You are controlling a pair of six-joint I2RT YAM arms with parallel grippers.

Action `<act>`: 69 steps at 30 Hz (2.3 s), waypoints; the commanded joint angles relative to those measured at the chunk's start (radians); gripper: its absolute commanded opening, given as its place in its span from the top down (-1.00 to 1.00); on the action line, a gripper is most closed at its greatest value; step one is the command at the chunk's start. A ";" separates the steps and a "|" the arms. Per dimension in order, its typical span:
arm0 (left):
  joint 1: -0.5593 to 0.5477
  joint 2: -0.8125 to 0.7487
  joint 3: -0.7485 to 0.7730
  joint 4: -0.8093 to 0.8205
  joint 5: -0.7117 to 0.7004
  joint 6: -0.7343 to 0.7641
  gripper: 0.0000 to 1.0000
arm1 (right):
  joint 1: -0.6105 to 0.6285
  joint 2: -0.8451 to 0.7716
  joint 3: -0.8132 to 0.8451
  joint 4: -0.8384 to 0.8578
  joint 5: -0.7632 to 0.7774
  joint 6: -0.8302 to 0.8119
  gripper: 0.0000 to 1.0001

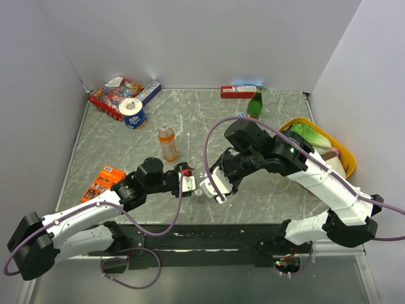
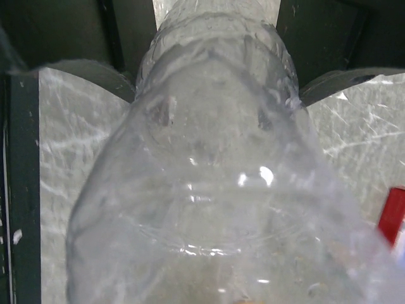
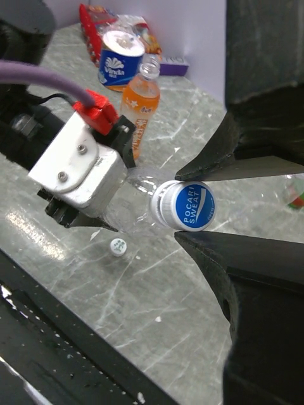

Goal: Screw on the bottle caps

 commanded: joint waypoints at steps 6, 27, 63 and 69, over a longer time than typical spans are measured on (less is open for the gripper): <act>-0.003 -0.082 -0.035 0.307 -0.049 -0.109 0.98 | -0.156 -0.015 -0.065 -0.089 -0.118 0.179 0.49; -0.001 -0.067 -0.054 0.457 -0.140 -0.331 0.98 | -0.239 -0.014 -0.053 0.298 -0.220 0.655 0.48; -0.013 -0.003 -0.142 0.738 -0.399 -0.460 0.98 | -0.126 0.276 0.287 0.089 0.041 0.922 0.49; -0.013 -0.012 -0.182 0.700 -0.410 -0.477 0.98 | -0.126 0.331 0.381 -0.003 0.021 0.877 0.37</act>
